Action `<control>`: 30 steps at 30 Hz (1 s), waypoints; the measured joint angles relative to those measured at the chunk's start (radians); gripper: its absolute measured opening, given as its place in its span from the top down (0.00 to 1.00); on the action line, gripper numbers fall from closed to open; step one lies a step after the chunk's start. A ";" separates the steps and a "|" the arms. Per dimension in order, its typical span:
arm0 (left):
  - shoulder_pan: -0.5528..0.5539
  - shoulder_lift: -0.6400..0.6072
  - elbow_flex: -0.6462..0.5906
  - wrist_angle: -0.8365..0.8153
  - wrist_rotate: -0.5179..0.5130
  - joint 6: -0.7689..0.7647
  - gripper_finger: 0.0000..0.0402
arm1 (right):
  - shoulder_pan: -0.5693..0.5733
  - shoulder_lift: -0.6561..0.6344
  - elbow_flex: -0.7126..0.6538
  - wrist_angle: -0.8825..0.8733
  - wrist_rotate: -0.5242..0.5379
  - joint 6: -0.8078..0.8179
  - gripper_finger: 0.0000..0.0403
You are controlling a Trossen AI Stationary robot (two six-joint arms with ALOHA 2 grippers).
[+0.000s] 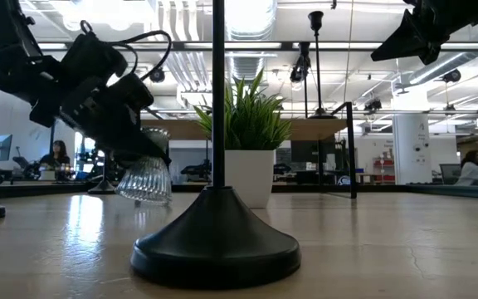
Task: Pick & Place candle stick holders
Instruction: Put the top transparent glass candle holder on the shelf
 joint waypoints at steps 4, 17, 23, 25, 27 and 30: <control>0.000 -0.027 0.039 -0.022 0.000 -0.029 0.69 | 0.000 0.000 0.000 0.000 -0.004 0.014 0.98; -0.001 -0.212 0.359 -0.681 -0.306 0.103 0.69 | 0.000 0.000 0.000 -0.059 -0.011 0.143 0.98; 0.006 -0.199 0.489 -0.688 -0.449 0.193 0.69 | 0.000 0.001 0.000 -0.077 -0.011 0.142 0.98; 0.007 -0.193 0.523 -0.682 -0.474 0.201 0.69 | 0.000 0.001 0.000 -0.087 -0.013 0.142 0.98; 0.011 -0.187 0.546 -0.685 -0.503 0.223 0.69 | 0.000 0.001 0.000 -0.093 -0.024 0.141 0.98; 0.028 -0.172 0.564 -0.656 -0.568 0.242 0.69 | 0.000 0.001 0.000 -0.098 -0.029 0.139 0.98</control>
